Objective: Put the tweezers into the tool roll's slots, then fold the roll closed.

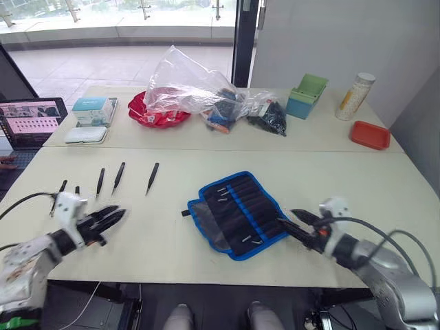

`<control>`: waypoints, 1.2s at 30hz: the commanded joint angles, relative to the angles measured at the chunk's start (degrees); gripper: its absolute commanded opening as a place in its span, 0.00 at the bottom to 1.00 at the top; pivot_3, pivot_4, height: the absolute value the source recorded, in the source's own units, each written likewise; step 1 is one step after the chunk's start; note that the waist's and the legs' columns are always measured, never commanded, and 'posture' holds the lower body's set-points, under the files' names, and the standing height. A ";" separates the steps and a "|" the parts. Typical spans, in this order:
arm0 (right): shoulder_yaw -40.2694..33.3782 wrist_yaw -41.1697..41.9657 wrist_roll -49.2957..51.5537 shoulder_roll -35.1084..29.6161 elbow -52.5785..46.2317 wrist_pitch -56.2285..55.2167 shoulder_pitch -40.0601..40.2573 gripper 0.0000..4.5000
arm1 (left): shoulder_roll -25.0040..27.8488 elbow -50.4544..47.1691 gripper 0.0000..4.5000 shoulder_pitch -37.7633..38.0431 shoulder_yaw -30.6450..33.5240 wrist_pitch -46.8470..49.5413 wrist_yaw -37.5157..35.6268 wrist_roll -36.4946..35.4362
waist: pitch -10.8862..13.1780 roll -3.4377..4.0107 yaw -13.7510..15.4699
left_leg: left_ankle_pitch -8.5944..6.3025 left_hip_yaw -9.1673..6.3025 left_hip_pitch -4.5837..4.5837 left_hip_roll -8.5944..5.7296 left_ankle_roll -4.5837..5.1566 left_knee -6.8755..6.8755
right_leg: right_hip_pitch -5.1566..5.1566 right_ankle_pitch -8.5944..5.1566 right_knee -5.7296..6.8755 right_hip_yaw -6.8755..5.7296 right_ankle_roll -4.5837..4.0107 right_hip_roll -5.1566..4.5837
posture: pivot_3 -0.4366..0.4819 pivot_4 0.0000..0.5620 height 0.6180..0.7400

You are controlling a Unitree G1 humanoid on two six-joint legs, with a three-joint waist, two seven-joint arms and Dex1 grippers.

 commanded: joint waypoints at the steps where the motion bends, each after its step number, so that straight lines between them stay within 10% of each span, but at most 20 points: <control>1: -5.63 -0.21 -0.78 -0.16 2.23 -7.74 3.41 0.94 | 1.31 0.54 0.62 3.17 6.43 -3.28 0.27 -0.87 | 0.00 0.01 0.27 | 0.00 0.05 0.00 0.03 0.00 -0.01 | 0.02 0.00 -0.09 0.01 0.00 0.00 | 0.48 0.27 1.00; 6: -10.29 -0.55 -0.44 -0.79 5.40 -11.89 6.69 1.00 | 1.66 3.41 1.00 6.73 10.50 -5.54 0.62 -0.41 | 0.02 0.04 0.46 | 0.00 0.12 0.21 0.09 -0.01 -0.03 | 0.40 -0.03 -0.53 0.00 -0.02 0.02 | 0.48 0.27 1.00; 22: -1.21 -0.34 2.13 -1.85 2.59 -8.87 -2.94 1.00 | -2.24 -2.24 1.00 10.34 15.14 0.60 7.45 -6.90 | 0.03 0.06 0.15 | 0.00 0.27 0.34 0.17 -0.01 -0.09 | 0.48 -0.02 -0.58 0.10 -0.03 0.04 | 0.48 0.27 1.00; 36: 15.01 16.12 17.92 -15.14 -9.16 7.79 -21.72 1.00 | 5.52 16.52 1.00 -4.28 12.37 -1.07 12.35 -0.71 | 0.02 -0.11 0.67 | -0.01 0.21 0.25 0.11 -0.01 -0.05 | 0.47 -0.02 -0.62 0.02 -0.02 0.01 | 0.48 0.27 1.00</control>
